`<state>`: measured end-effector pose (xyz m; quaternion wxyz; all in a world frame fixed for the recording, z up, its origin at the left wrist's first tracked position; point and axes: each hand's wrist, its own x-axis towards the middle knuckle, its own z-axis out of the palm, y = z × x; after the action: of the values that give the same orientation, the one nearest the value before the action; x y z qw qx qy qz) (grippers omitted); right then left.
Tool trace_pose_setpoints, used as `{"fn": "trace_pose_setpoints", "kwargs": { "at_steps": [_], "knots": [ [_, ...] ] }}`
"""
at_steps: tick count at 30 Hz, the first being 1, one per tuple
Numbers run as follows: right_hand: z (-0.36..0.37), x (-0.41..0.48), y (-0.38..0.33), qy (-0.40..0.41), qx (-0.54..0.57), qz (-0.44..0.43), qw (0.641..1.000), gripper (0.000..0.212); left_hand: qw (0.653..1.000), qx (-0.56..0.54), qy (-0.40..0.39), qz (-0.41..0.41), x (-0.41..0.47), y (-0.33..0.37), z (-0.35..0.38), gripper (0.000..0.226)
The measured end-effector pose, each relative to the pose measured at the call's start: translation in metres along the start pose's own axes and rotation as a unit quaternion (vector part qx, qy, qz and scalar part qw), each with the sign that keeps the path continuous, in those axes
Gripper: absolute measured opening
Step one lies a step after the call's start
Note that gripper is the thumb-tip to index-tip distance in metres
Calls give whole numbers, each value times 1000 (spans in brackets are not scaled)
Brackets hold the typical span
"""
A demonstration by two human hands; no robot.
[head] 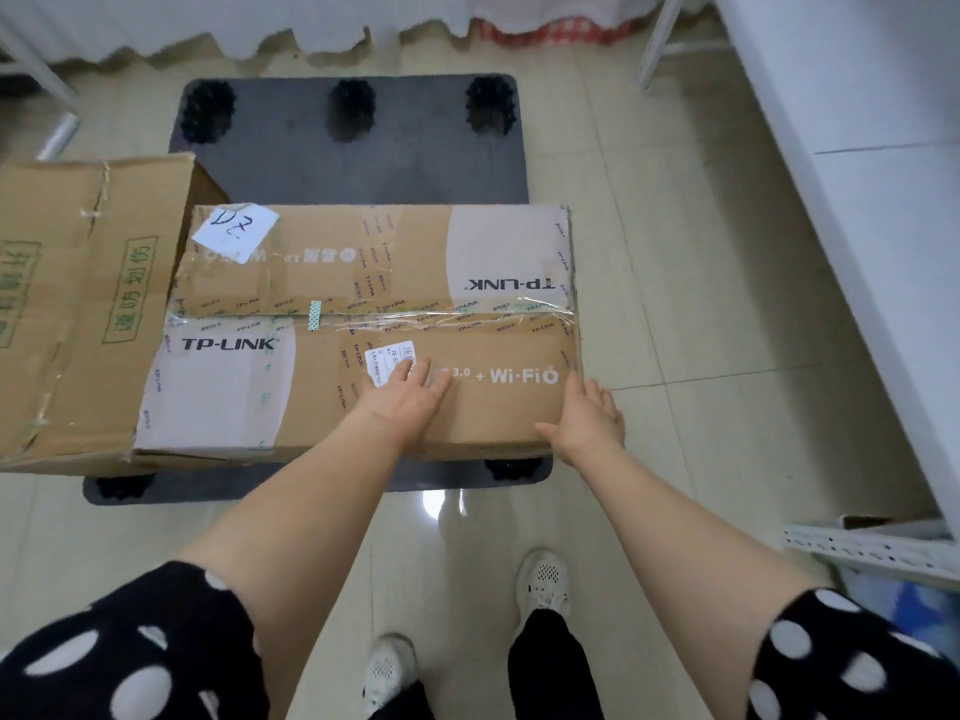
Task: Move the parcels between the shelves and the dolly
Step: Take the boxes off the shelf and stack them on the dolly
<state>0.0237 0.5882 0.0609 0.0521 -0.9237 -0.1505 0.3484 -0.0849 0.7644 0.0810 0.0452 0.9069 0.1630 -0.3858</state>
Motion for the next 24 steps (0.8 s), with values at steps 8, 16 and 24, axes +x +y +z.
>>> {"fn": "trace_pose_setpoints", "kwargs": {
  "at_steps": [8,16,24],
  "knots": [
    [-62,-120,32,79,43,23,996,87,987,70,83,122,-84,66,-79,99],
    [-73,-282,102,175,118,132,969,79,943,158,143,255,-201,160,-116,98],
    [-53,-432,212,246,194,248,916,71,882,231,167,376,-322,303,-88,99]
  ]
}}
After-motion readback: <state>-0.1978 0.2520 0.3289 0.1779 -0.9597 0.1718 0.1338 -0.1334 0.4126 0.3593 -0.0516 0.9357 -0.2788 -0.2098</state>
